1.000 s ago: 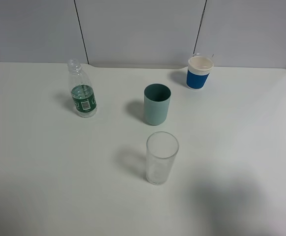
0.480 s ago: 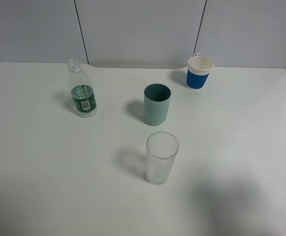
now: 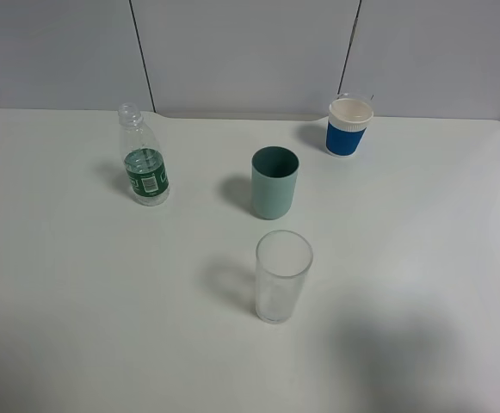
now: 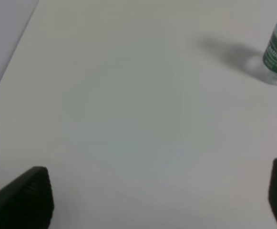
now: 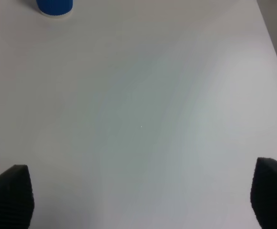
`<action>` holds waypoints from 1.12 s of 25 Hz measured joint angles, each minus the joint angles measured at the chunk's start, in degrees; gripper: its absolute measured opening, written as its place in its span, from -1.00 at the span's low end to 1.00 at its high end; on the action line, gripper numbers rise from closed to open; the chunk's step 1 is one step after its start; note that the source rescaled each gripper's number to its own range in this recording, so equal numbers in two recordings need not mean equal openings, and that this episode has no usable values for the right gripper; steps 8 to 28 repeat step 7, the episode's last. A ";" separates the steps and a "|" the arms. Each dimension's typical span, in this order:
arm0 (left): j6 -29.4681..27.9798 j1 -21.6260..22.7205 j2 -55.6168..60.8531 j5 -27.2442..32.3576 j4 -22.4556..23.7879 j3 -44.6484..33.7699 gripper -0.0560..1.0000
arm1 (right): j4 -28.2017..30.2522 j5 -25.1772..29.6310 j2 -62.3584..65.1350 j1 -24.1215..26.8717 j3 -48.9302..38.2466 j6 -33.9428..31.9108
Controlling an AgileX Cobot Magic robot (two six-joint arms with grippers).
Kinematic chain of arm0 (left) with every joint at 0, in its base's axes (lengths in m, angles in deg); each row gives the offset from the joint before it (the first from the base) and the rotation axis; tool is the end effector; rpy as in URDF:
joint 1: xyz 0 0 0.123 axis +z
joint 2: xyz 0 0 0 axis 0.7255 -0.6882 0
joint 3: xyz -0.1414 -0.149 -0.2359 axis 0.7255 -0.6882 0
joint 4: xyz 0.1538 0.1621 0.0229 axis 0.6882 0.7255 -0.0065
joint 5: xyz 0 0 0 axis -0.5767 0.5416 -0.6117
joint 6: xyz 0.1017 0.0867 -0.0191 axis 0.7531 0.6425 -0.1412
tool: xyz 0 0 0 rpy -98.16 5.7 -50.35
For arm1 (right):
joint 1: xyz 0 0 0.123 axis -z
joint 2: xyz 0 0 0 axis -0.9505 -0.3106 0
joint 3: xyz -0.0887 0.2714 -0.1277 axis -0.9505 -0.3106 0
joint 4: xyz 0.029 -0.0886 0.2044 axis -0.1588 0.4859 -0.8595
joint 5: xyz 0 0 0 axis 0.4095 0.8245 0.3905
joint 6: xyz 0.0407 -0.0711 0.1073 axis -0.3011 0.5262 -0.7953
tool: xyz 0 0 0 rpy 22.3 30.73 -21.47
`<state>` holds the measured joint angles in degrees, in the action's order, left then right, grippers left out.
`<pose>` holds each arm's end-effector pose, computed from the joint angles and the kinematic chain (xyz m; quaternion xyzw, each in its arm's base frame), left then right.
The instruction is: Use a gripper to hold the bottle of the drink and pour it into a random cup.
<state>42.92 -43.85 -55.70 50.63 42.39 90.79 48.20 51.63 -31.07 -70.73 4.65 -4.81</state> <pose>-0.0200 0.0087 0.2486 -0.0448 0.8449 0.0385 0.5317 -0.0169 0.0036 0.2390 -0.0122 0.8572 -0.0035 0.5149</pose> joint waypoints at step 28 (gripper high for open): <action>0.00 0.00 0.00 0.00 0.00 0.00 0.88 | 0.00 0.00 0.00 0.00 0.00 0.00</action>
